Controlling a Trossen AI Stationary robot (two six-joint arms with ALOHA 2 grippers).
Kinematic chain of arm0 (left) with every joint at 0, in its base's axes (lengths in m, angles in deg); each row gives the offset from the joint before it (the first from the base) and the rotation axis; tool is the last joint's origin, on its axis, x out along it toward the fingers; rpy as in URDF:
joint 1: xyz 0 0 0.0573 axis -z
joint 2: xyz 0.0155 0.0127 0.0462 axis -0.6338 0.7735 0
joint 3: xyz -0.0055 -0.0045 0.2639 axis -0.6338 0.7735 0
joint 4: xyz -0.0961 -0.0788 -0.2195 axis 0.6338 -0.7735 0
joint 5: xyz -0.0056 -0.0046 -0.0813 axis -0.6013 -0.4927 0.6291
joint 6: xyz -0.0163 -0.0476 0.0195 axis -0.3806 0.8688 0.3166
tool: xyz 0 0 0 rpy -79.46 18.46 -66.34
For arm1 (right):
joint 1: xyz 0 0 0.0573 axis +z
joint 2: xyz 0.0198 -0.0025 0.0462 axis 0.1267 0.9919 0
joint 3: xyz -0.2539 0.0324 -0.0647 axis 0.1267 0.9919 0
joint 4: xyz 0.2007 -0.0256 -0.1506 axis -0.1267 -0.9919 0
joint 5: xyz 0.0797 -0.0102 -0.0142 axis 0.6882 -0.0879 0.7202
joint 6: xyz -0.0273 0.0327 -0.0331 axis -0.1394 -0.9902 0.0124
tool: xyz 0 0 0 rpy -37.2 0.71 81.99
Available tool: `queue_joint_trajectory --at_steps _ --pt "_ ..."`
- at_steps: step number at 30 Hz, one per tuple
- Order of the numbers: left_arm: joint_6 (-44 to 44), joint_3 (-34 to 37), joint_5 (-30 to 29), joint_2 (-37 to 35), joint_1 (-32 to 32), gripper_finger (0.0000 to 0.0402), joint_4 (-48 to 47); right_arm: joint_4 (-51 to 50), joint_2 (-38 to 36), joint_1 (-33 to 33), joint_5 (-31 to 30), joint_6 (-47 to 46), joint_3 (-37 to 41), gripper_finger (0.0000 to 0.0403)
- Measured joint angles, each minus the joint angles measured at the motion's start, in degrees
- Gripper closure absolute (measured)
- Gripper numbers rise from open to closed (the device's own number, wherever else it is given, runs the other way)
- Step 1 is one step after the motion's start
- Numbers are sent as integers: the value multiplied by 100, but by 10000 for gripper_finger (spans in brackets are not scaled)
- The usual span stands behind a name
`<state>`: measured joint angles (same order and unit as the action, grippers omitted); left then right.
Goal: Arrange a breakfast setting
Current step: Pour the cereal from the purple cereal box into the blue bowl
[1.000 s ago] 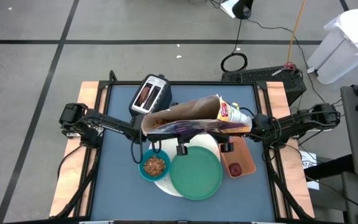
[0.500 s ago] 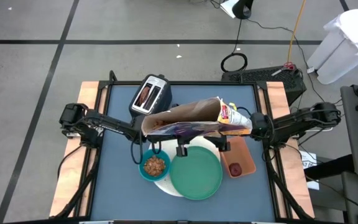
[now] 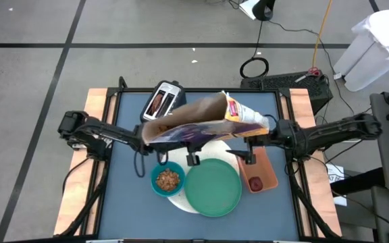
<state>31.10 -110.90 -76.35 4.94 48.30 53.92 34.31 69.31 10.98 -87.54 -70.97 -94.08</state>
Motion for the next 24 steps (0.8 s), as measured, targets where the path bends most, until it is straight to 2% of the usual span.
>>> queue_joint_trajectory --at_steps 3,6,13,18,24 --pt "-200 0 -61 -240 21 254 -241 -518 -252 2 -2 22 0 6" --pt "-392 -2 -423 -516 93 254 -442 -831 -436 2 -4 19 2 7" --pt "-1351 -7 -1947 -1198 470 254 -913 -962 -562 2 0 6 2 7" --pt "-2350 -9 -3269 -1606 849 254 -869 -973 -562 2 0 0 2 7" --pt "-3258 -15 -4592 -2035 1253 254 -859 -982 -562 2 4 -2 2 7"
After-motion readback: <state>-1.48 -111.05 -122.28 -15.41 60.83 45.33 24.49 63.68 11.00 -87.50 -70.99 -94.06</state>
